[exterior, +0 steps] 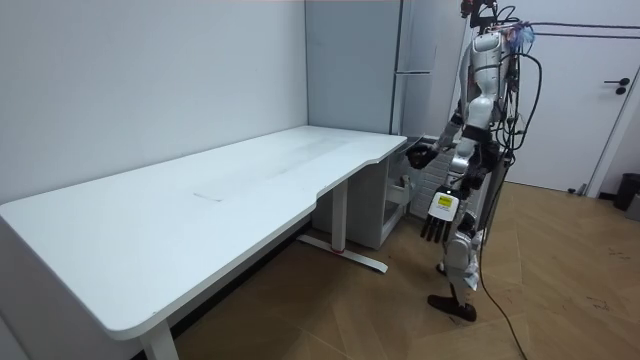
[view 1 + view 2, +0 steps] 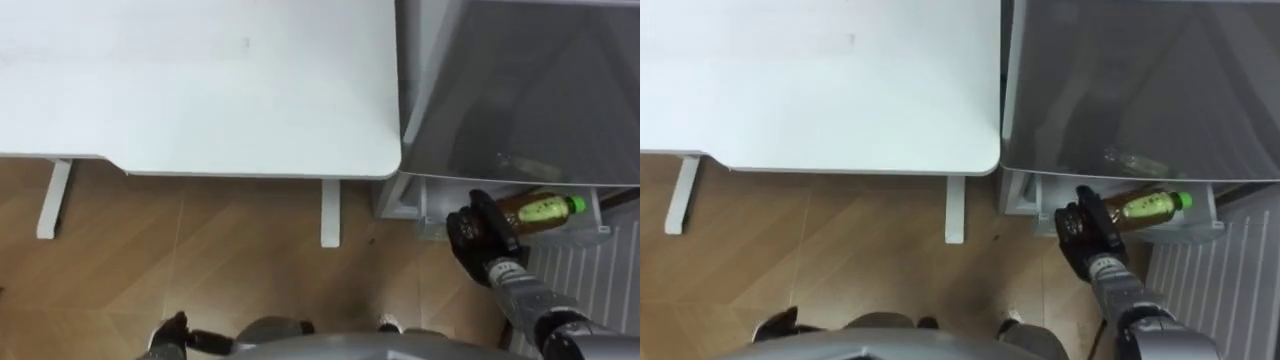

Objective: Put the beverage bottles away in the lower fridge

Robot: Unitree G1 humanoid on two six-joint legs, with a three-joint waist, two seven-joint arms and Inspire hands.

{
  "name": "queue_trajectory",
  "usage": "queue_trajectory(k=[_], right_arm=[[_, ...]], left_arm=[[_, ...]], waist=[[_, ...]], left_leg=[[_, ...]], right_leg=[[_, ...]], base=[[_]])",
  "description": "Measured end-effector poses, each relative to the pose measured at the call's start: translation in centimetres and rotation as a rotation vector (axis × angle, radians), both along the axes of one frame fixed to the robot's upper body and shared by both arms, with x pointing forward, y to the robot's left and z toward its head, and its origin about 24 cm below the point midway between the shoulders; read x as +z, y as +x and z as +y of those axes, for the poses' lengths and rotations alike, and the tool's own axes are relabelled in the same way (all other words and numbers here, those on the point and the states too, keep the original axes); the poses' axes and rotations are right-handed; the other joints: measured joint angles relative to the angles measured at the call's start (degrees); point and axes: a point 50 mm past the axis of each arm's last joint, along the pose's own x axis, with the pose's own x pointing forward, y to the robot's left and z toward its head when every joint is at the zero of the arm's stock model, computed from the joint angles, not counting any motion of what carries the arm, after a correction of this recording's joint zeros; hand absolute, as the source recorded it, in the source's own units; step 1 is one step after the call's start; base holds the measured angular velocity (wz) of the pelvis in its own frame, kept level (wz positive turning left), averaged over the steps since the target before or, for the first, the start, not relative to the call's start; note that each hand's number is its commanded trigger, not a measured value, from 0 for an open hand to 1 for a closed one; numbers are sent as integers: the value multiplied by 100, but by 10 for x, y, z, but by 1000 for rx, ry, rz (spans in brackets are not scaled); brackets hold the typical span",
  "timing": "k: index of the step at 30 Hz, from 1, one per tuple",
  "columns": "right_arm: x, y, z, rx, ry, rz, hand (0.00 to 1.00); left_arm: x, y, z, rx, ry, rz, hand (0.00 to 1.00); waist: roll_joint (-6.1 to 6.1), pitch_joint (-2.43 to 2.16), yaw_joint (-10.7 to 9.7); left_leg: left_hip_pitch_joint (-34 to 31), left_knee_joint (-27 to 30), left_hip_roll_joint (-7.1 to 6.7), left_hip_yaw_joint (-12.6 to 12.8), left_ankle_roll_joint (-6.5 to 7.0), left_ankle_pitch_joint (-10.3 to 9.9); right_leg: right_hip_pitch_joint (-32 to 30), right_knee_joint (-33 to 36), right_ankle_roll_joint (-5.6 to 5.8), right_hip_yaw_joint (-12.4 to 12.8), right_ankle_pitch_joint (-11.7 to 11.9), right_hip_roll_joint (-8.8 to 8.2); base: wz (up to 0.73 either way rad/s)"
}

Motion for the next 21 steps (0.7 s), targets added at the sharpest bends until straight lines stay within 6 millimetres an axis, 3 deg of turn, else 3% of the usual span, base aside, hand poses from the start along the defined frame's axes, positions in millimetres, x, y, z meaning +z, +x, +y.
queue_trajectory(k=[6, 16, 18, 19, 20, 21], right_arm=[[8, 15, -6, -3, -10, 7, 100], [31, 50, -15, -5, -30, -44, 100], [32, 50, -17, -11, -31, -46, 53], [33, 52, -18, -24, -20, -51, 38], [34, 53, -18, -31, -11, -54, 2], [34, 53, -18, -31, -11, -53, 0]], left_arm=[[3, 14, -1, -75, 11, -22, 0], [7, 19, 13, -80, -26, -24, 0], [7, 19, 13, -80, -32, -21, 0], [7, 19, 13, -75, -34, -22, 0], [7, 19, 13, -73, -35, -23, 0], [7, 19, 13, -72, -35, -23, 0]], waist=[[-12, 4, 1], [-183, 89, 14], [-197, 89, 20], [-200, 90, 26], [-200, 90, 40], [-200, 90, 44]], left_leg=[[-352, -57, -20, 2, 9, 65], [-806, -141, -14, -31, -1, 154], [-838, -140, -15, -33, 1, 156], [-855, -141, -15, -32, 6, 159], [-862, -142, -15, -33, 8, 161], [-862, -141, -17, -42, 10, 162]], right_leg=[[-418, 75, -3, -12, 2, -35], [-1088, 400, -3, -55, 2, -58], [-1163, 476, -3, -84, 2, -73], [-1231, 561, -3, -111, 0, -89], [-1309, 673, -3, -145, -1, -108], [-1338, 729, -3, -161, -2, -118]], base=[[-3], [-1], [0], [-10], [-12], [-16]])
